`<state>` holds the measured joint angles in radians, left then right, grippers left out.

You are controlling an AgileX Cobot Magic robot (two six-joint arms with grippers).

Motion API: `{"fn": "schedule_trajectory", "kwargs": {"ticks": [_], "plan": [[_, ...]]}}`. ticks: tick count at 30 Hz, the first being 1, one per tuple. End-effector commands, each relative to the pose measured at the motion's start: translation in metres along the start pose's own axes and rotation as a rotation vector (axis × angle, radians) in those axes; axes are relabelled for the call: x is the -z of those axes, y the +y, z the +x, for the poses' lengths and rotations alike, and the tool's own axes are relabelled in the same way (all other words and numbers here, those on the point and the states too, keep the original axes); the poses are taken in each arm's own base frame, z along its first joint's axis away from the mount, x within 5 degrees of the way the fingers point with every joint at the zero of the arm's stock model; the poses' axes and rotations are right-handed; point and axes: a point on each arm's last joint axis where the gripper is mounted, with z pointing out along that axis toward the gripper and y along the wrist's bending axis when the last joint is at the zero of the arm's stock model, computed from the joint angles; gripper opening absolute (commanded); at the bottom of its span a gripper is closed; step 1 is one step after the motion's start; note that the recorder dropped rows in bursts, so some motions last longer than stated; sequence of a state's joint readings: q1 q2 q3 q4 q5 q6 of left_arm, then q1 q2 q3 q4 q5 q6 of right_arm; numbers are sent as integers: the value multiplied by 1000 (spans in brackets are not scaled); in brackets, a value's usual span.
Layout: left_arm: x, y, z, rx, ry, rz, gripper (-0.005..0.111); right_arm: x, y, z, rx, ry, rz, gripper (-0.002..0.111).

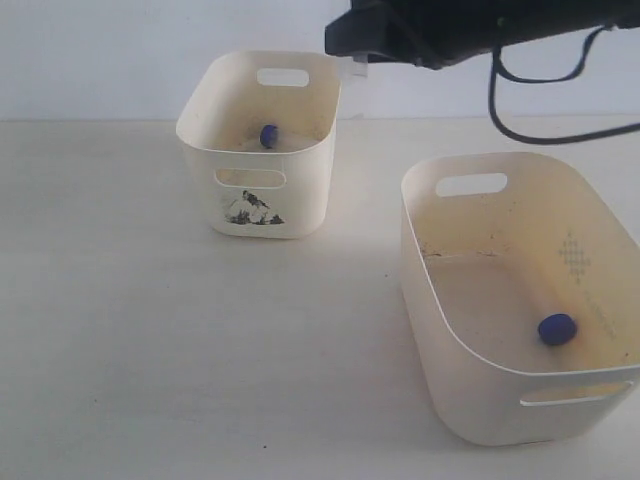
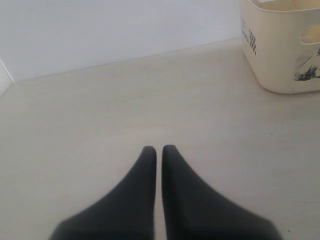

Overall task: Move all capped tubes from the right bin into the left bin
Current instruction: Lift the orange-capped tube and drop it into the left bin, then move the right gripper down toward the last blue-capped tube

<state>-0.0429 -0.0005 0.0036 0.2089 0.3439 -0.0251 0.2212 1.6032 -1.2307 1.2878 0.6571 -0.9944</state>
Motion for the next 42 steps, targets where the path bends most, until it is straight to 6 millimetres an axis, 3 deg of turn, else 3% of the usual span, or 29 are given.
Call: {"fn": "schedule_trajectory", "kwargs": {"ticks": [1, 5, 8, 9, 11, 12, 13, 15, 17, 20, 22, 25, 29, 31, 35, 42], "plan": [[0, 0, -1, 12, -7, 2, 4, -39, -4, -21, 27, -14, -70, 0], [0, 0, -1, 12, -7, 2, 4, -74, -8, -30, 50, -41, -45, 0], [0, 0, -1, 12, -7, 2, 4, -91, -15, -34, 60, -59, -16, 7], [0, 0, -1, 12, -7, 2, 4, -94, -18, -34, 58, -58, -14, 16], [0, 0, -1, 12, -7, 2, 4, -99, -24, -32, 20, -63, 12, 47], [0, 0, -1, 12, -7, 2, 4, -100, -26, -32, -11, -69, 22, 70], [0, 0, -1, 12, -7, 2, 4, -100, -26, -32, -20, -69, 22, 72], [0, 0, -1, 12, -7, 2, 4, -100, -25, -32, -42, -65, 14, 51], [0, 0, -1, 12, -7, 2, 4, -99, -23, -29, -34, -31, -22, 0], [0, 0, -1, 12, -7, 2, 4, -89, -22, -30, 42, 25, -21, 0], [0, 0, -1, 12, -7, 2, 4, -66, -22, -35, 75, 99, 16, 0], [0, 0, -1, 12, -7, 2, 4, -7, -18, -38, 80, 317, 228, 0], [0, 0, -1, 12, -7, 2, 4, 46, -6, -30, 31, 546, 464, 0], [0, 0, -1, 12, -7, 2, 4, 63, -2, -33, -16, 525, 557, 0], [0, 0, -1, 12, -7, 2, 4, 83, 4, -29, -206, 439, 682, 0], [0, 0, -1, 12, -7, 2, 4, 76, -13, 3, -337, 518, 767, 0]]}}
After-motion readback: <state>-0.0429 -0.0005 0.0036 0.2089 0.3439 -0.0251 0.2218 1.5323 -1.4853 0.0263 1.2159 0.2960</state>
